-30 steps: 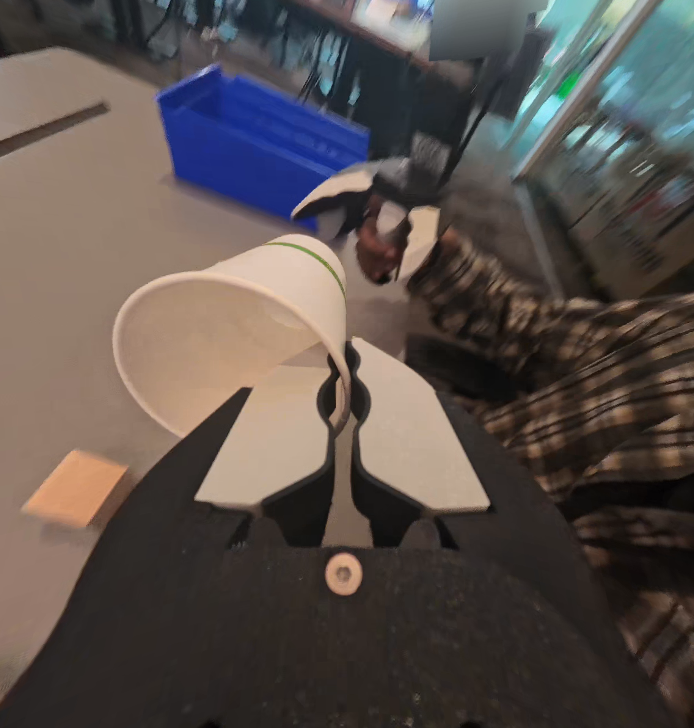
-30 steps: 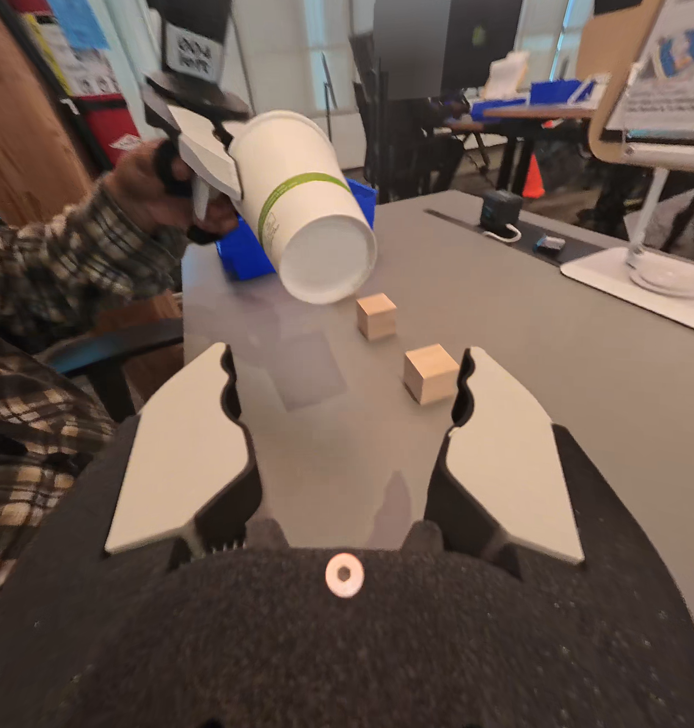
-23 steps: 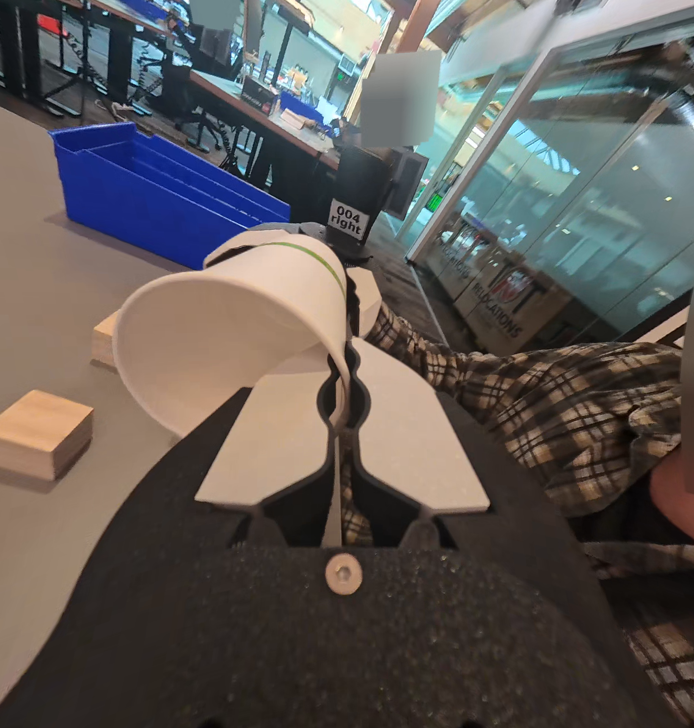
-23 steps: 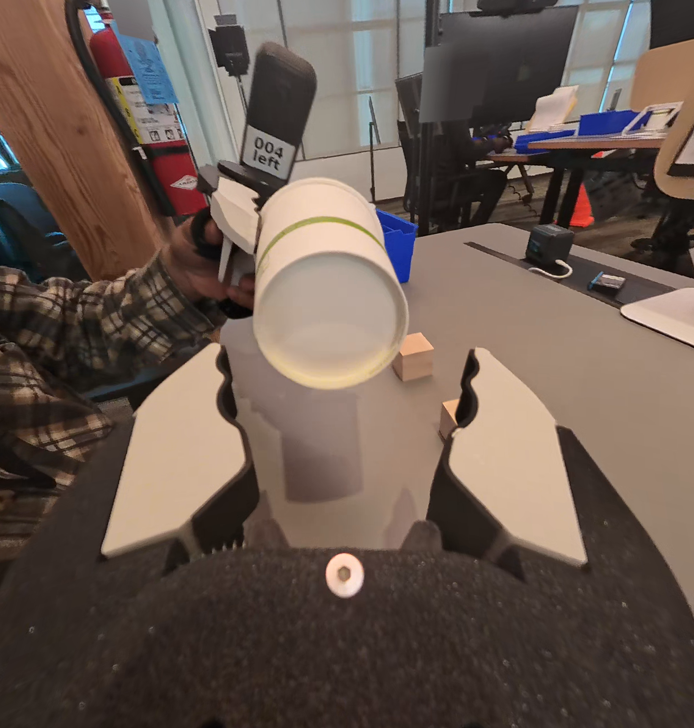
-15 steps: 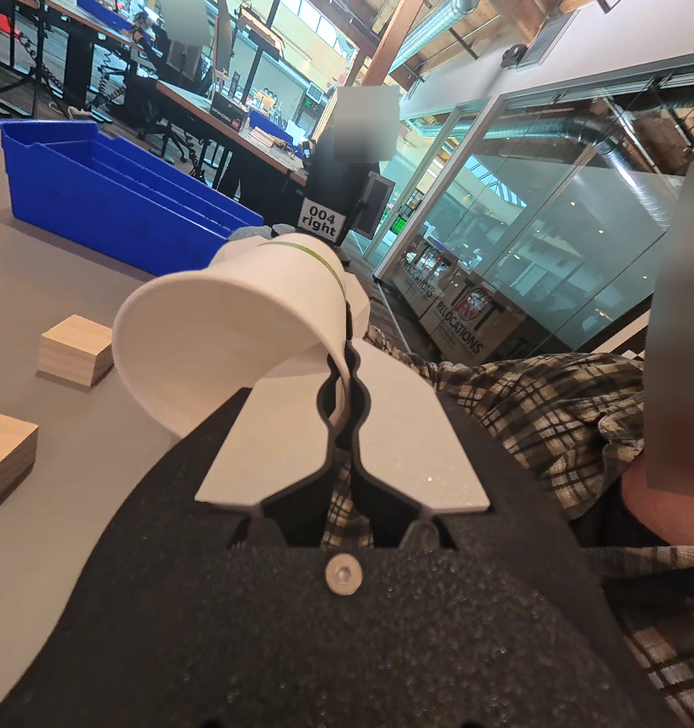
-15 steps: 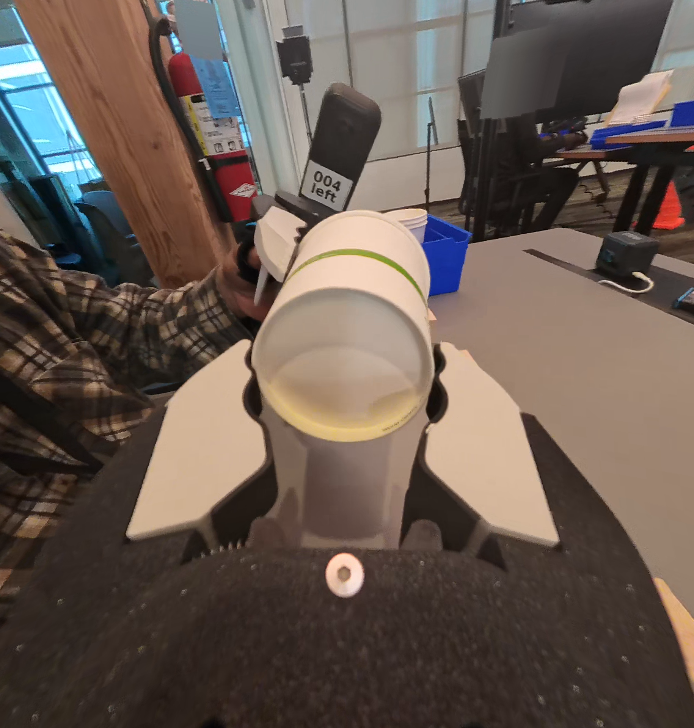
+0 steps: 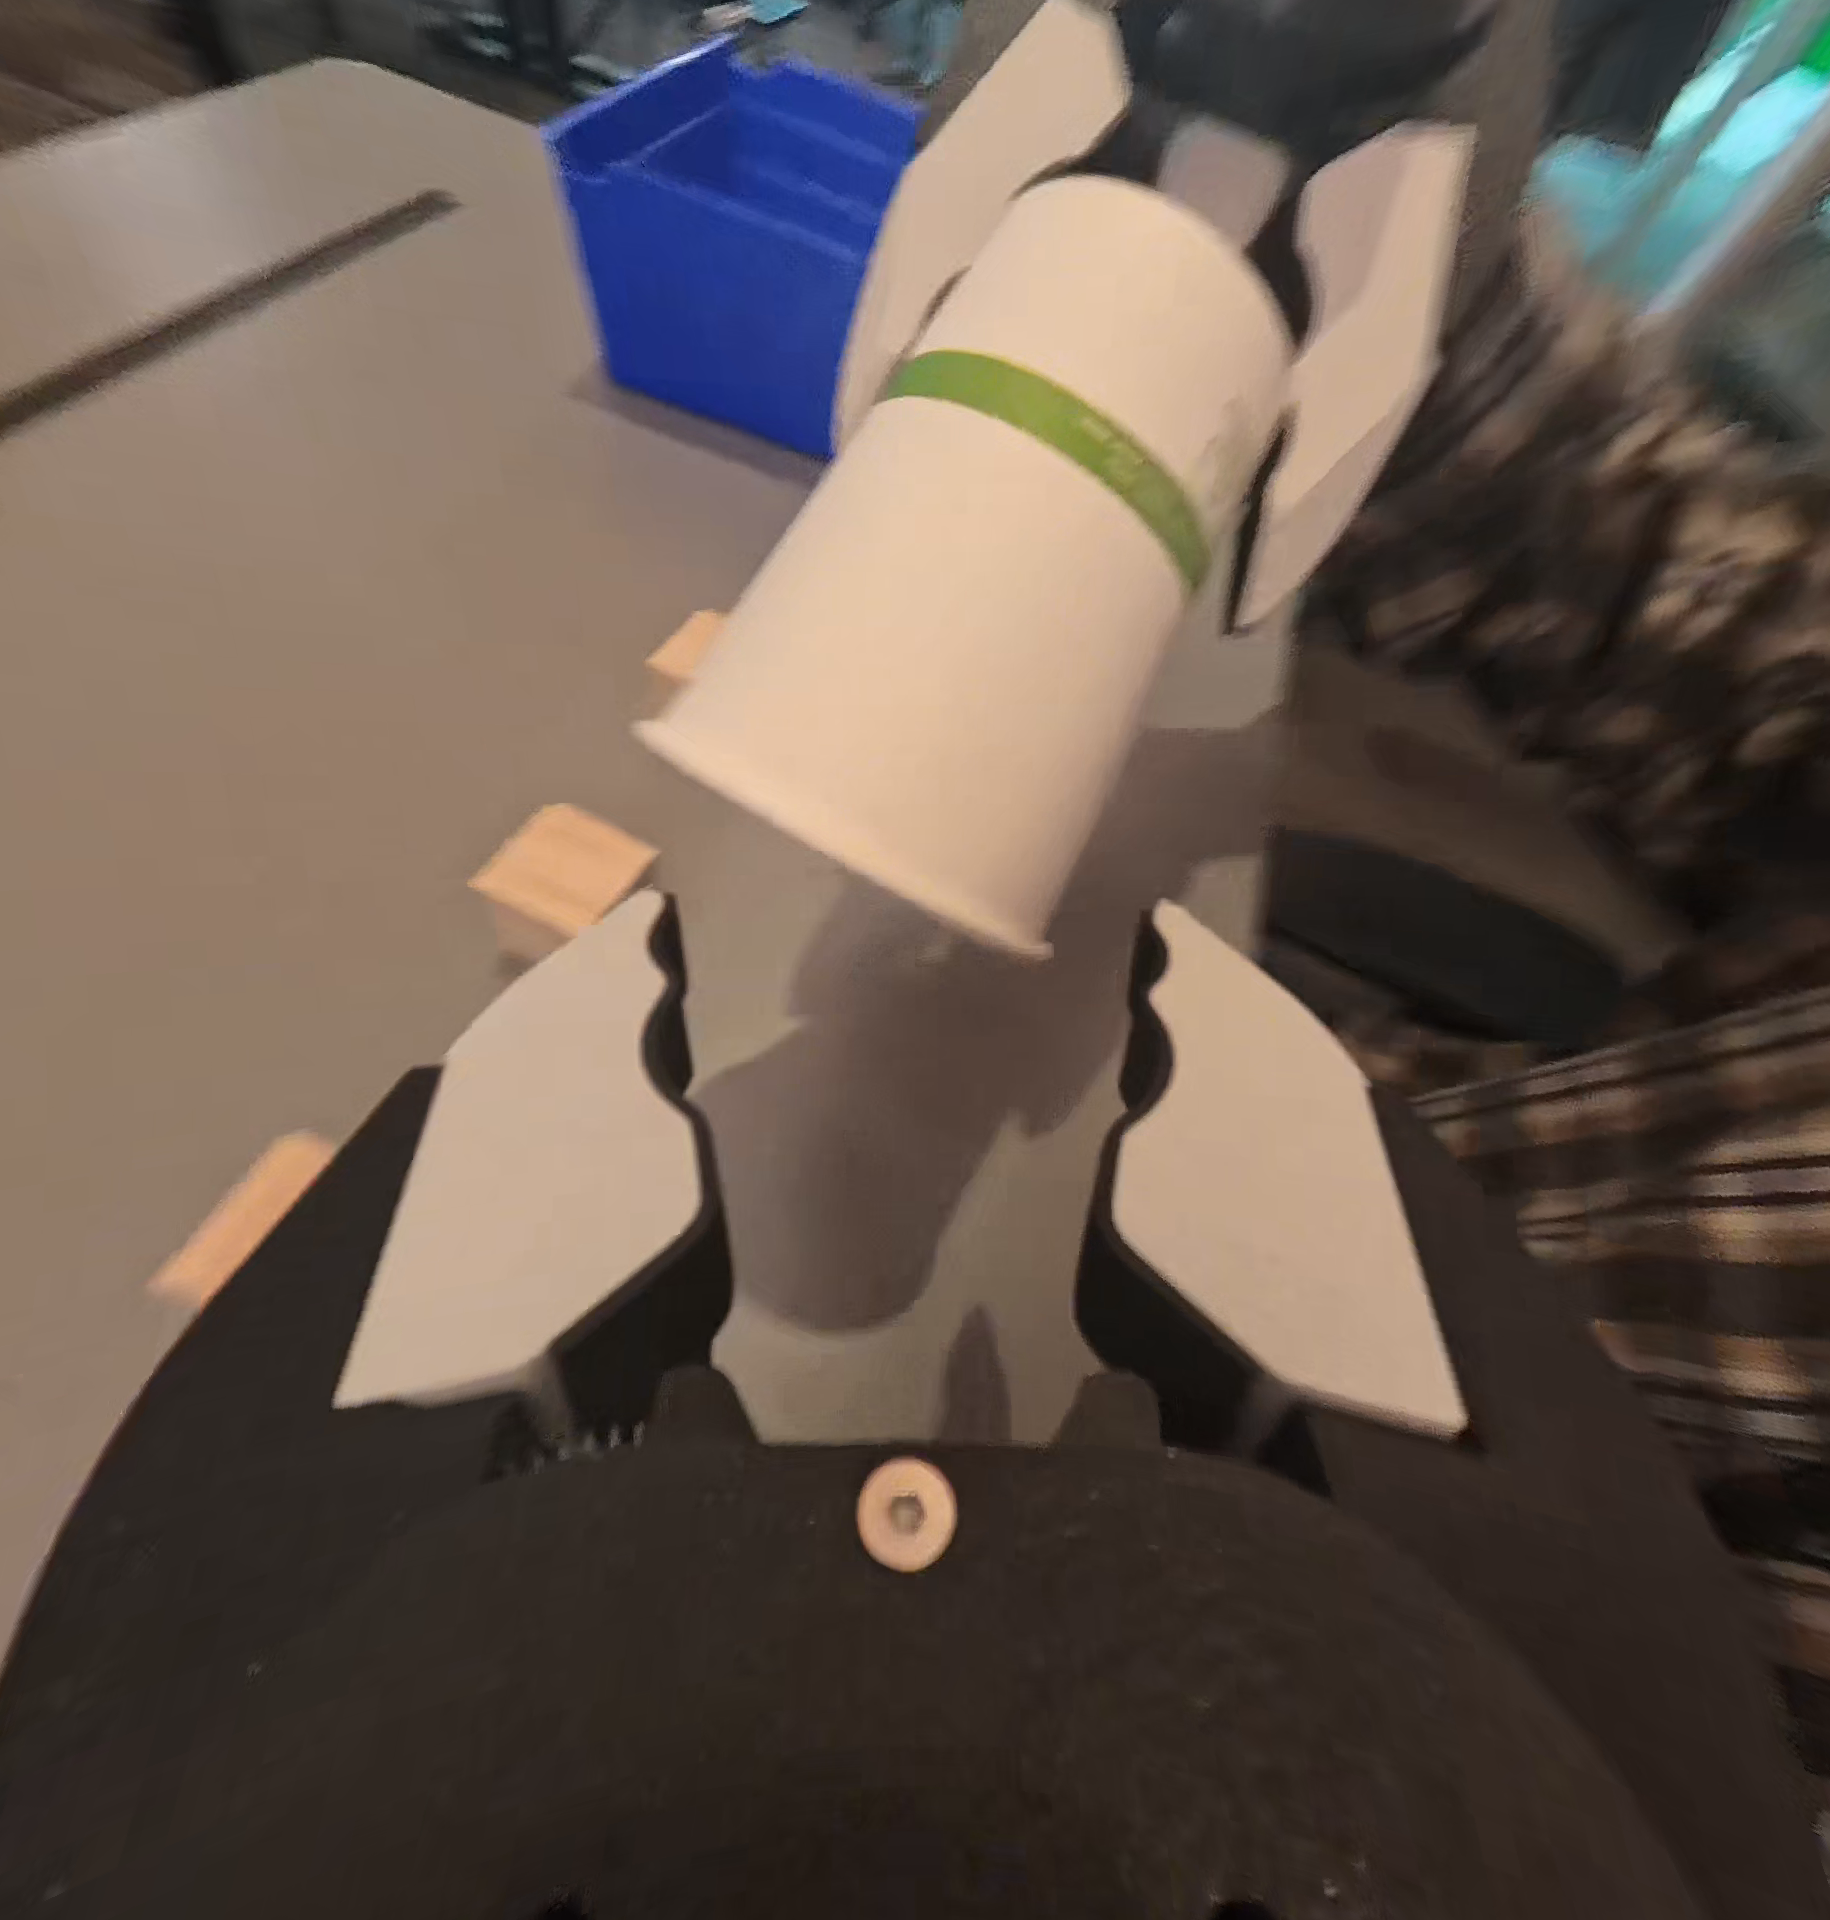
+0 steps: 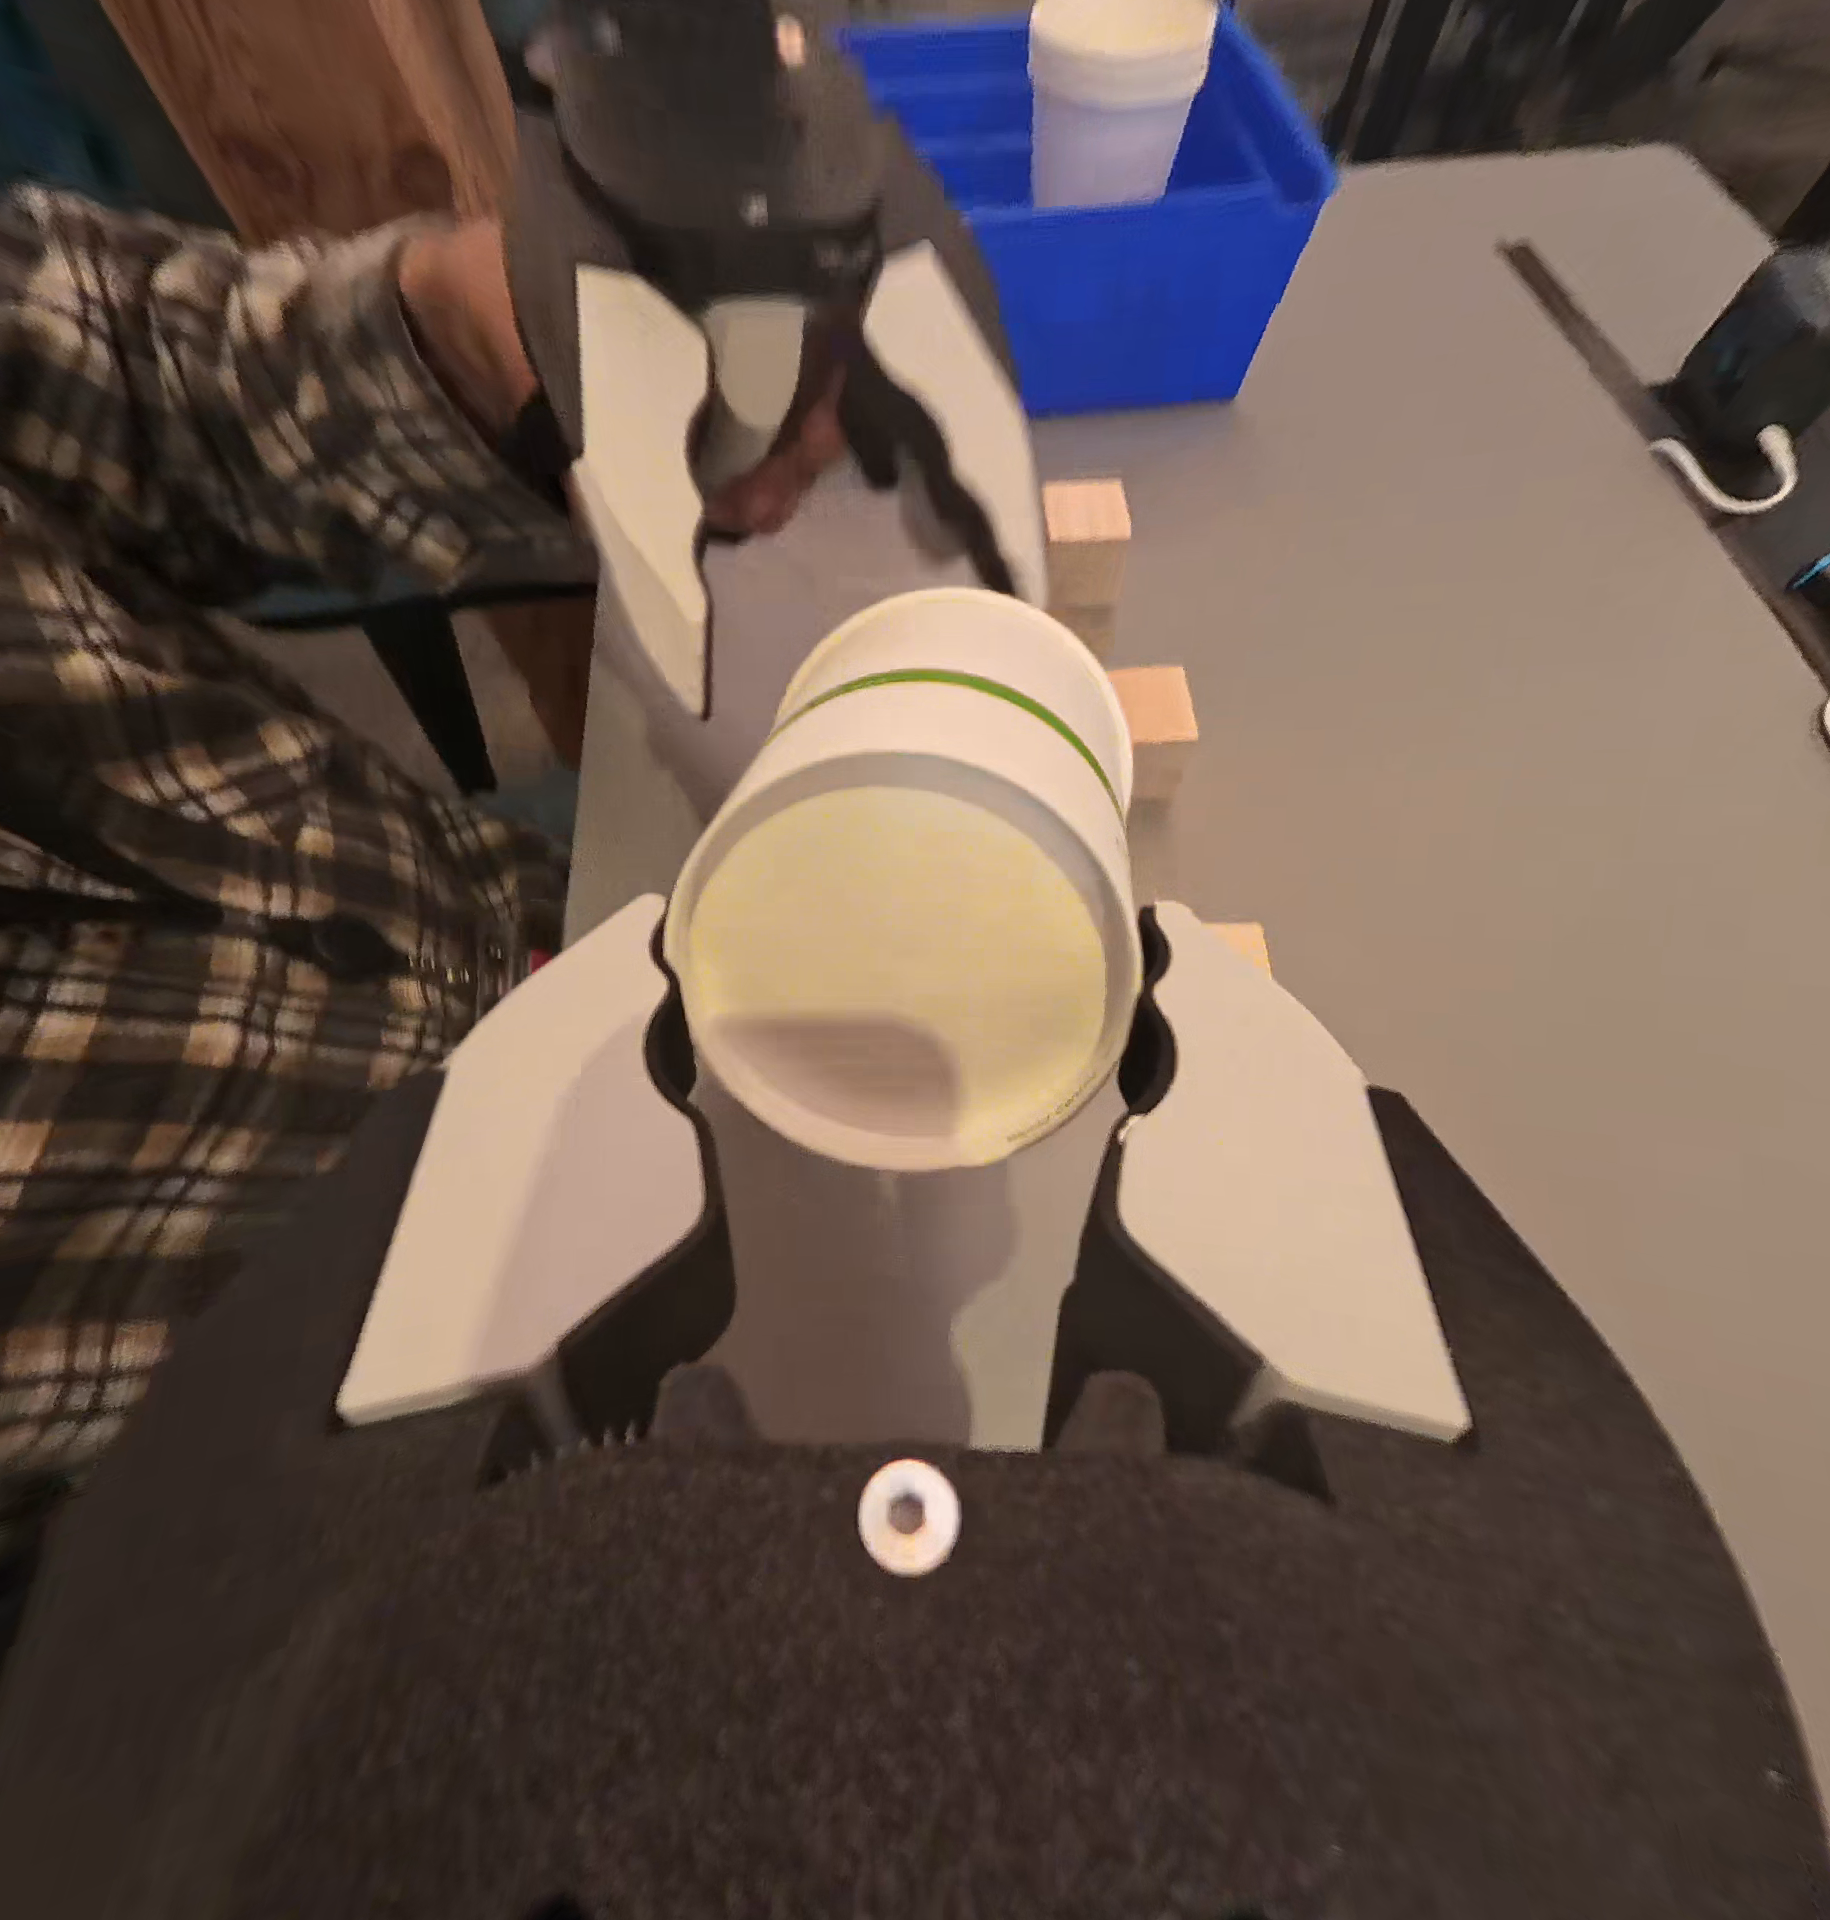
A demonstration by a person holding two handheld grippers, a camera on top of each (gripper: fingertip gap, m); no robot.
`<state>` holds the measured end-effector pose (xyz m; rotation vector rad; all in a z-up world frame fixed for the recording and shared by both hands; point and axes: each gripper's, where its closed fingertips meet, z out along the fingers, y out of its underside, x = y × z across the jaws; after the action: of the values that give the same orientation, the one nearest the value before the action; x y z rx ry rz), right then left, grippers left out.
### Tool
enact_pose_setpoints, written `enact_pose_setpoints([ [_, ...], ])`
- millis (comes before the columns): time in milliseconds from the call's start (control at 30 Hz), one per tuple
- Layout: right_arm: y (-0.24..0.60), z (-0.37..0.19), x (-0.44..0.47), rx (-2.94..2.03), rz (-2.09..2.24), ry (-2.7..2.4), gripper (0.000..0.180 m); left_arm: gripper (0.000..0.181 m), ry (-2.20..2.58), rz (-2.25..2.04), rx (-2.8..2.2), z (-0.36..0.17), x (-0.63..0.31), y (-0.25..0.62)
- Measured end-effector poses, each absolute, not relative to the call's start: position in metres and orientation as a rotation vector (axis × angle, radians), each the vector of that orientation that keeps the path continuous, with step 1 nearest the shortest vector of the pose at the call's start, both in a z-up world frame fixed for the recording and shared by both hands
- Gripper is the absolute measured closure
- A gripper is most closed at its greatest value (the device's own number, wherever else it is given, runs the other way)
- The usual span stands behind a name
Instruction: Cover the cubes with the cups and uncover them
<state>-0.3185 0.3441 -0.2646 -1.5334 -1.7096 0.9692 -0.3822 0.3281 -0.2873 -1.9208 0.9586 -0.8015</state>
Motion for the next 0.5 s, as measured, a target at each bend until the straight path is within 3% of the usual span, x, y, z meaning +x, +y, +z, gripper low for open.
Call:
enact_pose_setpoints([
  [233,0.343,-0.270,-0.327,-1.610,0.809,-1.969,0.099,0.069,1.143,-0.386,-1.945,-0.293,-0.382,0.345],
  [500,0.335,-0.272,-0.335,-1.629,0.777,-2.101,0.099,0.069,1.261,-0.535,-1.955,-0.308,-0.344,0.336],
])
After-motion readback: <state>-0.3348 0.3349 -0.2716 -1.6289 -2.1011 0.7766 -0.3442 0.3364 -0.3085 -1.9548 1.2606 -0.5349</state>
